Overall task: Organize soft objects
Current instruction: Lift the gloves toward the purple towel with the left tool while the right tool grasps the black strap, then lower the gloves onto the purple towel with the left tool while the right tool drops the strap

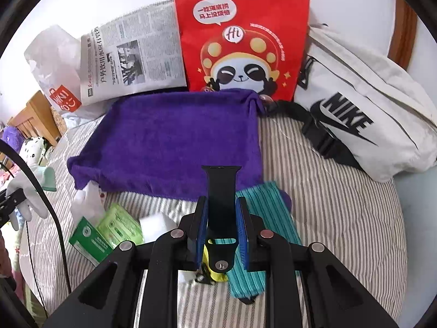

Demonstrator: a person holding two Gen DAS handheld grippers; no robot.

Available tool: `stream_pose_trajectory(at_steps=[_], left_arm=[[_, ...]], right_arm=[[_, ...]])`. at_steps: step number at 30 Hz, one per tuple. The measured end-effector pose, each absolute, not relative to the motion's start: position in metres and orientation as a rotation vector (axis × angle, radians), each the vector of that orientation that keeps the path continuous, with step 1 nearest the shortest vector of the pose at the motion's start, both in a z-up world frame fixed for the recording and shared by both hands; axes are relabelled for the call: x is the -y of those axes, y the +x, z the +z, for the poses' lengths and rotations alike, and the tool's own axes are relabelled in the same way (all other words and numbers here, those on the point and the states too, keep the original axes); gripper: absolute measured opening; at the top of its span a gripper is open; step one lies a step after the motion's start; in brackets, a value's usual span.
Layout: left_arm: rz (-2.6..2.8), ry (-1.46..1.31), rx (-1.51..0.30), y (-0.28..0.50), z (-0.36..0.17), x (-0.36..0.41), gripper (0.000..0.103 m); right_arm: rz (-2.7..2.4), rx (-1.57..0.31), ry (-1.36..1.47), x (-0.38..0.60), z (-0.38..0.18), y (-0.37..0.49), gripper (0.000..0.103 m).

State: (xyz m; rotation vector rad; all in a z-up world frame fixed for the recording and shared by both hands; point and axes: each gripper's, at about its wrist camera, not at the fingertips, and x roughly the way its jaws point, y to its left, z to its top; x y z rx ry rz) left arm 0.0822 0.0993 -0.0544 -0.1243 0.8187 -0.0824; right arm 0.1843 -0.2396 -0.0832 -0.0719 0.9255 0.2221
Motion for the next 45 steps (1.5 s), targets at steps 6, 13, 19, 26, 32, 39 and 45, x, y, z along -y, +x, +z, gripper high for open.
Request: stream_pose_trajectory(at_steps=[6,13,19,26,32,39,45], left_arm=[[-0.089,-0.133,-0.822,0.105,-0.048,-0.098,0.019],[-0.109,-0.129,-0.807,0.144,-0.043,-0.093,0.019],[-0.114,-0.115,-0.821,0.186,-0.049,-0.086,0.019],[-0.125,-0.105,-0.836,0.233,-0.057,-0.081,0.019],[-0.127,-0.096,-0.864,0.269,-0.072,-0.078,0.019],[-0.131,-0.093,-0.905,0.295,-0.089,-0.073,0.019],[-0.135,-0.096,-0.93,0.311,-0.101,-0.072,0.019]], right_arm=[[0.244,-0.919,-0.075,0.23,-0.077,0.208,0.02],[0.256,-0.915,-0.08,0.217,-0.077,0.248,0.02],[0.262,-0.935,-0.086,0.21,-0.089,0.283,0.02],[0.251,-0.99,-0.092,0.207,-0.109,0.327,0.021],[0.226,-1.032,-0.117,0.202,-0.126,0.359,0.021],[0.19,-1.071,-0.094,0.203,-0.146,0.378,0.021],[0.173,-1.081,-0.098,0.206,-0.154,0.383,0.021]])
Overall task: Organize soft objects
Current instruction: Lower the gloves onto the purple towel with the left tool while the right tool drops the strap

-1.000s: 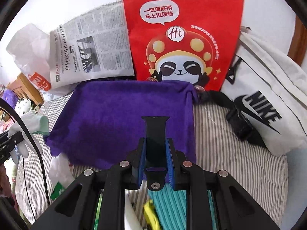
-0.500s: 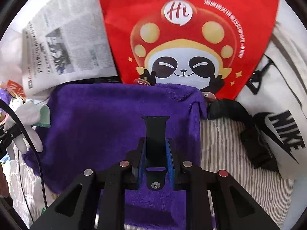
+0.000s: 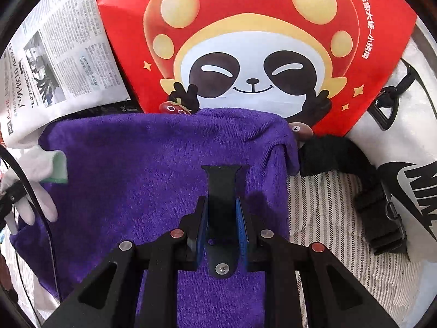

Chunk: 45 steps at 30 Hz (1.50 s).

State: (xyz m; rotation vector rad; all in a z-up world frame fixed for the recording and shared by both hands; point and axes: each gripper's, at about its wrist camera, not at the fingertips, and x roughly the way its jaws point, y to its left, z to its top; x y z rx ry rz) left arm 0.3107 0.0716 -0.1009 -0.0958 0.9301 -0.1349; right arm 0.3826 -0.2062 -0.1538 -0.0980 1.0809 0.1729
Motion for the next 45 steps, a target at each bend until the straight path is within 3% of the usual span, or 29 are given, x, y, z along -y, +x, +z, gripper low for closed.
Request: stream_pose_trajectory(at_steps=[17,19,22,26,34,40,45], left_arm=[[-0.106,-0.053,-0.987,0.325,-0.135,-0.066,0.019],[-0.102,-0.045,-0.987,0.326,-0.136,-0.065,0.019],[-0.104,-0.061,-0.996,0.33,-0.14,-0.065,0.02],[-0.104,-0.062,-1.007,0.331,-0.146,-0.067,0.022],[-0.108,-0.049,-1.031,0.331,-0.151,-0.068,0.034],[-0.106,-0.045,-1.034,0.331,-0.15,-0.066,0.052],[-0.112,-0.041,-1.038,0.328,-0.146,-0.066,0.052]], right_arm=[[0.181,-1.094,-0.116,0.19,-0.166,0.382,0.024],[0.182,-1.096,-0.119,0.188,-0.167,0.38,0.028],[0.204,-1.101,-0.129,0.182,-0.168,0.378,0.047],[0.192,-1.085,-0.163,0.17,-0.17,0.365,0.049],[0.204,-1.106,-0.144,0.174,-0.17,0.366,0.05],[0.204,-1.113,-0.131,0.183,-0.169,0.377,0.05],[0.198,-1.112,-0.118,0.193,-0.157,0.383,0.051]])
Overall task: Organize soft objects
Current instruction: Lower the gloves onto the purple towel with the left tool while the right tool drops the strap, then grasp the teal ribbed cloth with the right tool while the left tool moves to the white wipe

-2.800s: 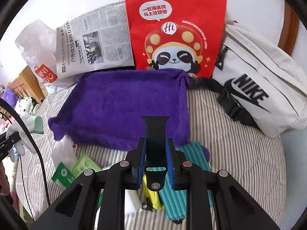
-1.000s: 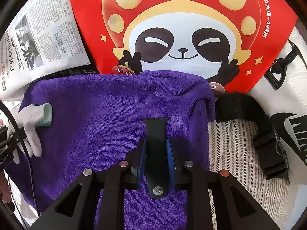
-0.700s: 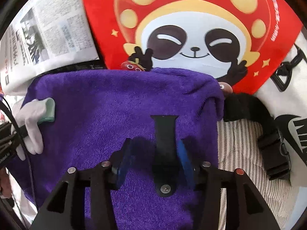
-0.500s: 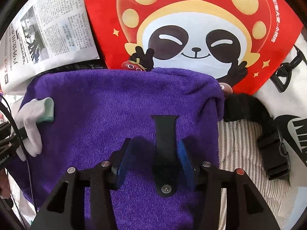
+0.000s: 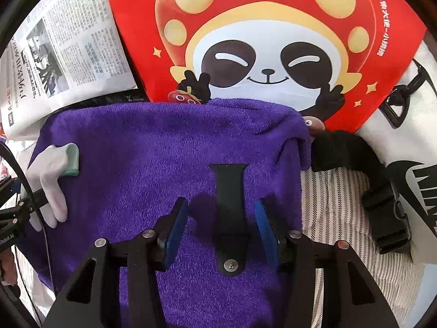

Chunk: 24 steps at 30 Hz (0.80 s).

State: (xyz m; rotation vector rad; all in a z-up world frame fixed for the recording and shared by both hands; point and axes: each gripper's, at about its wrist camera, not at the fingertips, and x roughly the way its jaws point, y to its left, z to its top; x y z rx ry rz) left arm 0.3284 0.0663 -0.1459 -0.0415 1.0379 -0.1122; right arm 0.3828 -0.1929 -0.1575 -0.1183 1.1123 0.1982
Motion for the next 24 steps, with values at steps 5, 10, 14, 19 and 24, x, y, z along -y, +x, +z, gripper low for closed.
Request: stream_pose_trajectory(at_steps=[5,10,14,19,24], left_arm=[[-0.113,-0.028,-1.041,0.323,-0.139,-0.066,0.066],[-0.129,-0.023,-1.023,0.316,-0.126,-0.062,0.066],[-0.112,0.011,-1.018,0.308,-0.113,-0.062,0.066],[-0.101,0.032,-0.973,0.299,-0.09,-0.056,0.067],[-0.1,0.037,-0.94,0.284,-0.068,-0.055,0.067]], right_arm=[[0.198,-1.089,-0.121,0.195,-0.143,0.381,0.051],[0.201,-1.028,-0.143,0.193,-0.113,0.366,0.055],[0.197,-0.962,-0.124,0.204,-0.09,0.336,0.064],[0.193,-0.948,-0.14,0.227,-0.09,0.276,0.077],[0.165,-0.993,-0.2,0.244,-0.114,0.227,0.077]])
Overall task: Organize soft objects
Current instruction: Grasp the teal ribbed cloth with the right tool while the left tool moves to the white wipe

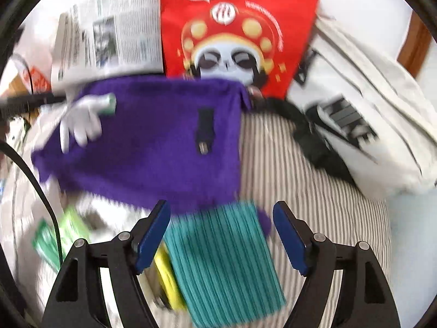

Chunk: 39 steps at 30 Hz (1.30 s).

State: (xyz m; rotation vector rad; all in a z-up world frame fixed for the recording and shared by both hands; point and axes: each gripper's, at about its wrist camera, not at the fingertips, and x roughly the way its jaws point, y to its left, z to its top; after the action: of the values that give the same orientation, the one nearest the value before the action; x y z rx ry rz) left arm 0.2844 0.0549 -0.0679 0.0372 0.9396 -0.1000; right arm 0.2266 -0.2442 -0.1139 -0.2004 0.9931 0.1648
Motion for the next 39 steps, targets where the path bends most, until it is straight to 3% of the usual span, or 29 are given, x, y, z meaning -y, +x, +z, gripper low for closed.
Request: stream_pose_trajectory(at_steps=[7,10,23,39], left_arm=[[-0.148,0.033,-0.881,0.251,-0.04,-0.044,0.074],[-0.156,0.058,-0.889,0.232,-0.042,-0.038,0.074],[-0.091,0.061,-0.982,0.149,-0.078,-0.053,0.074],[-0.135,-0.044,-1.028,0.091,-0.117,-0.055,0.074]], right_arm=[[0.177,-1.021,-0.222,0.267,-0.136,0.195,0.08],[0.196,-1.012,-0.221,0.268,-0.14,0.189,0.087],[0.209,-1.013,-0.273,0.268,-0.158,0.183,0.092],[0.14,-0.966,-0.139,0.281,-0.162,0.171,0.088]])
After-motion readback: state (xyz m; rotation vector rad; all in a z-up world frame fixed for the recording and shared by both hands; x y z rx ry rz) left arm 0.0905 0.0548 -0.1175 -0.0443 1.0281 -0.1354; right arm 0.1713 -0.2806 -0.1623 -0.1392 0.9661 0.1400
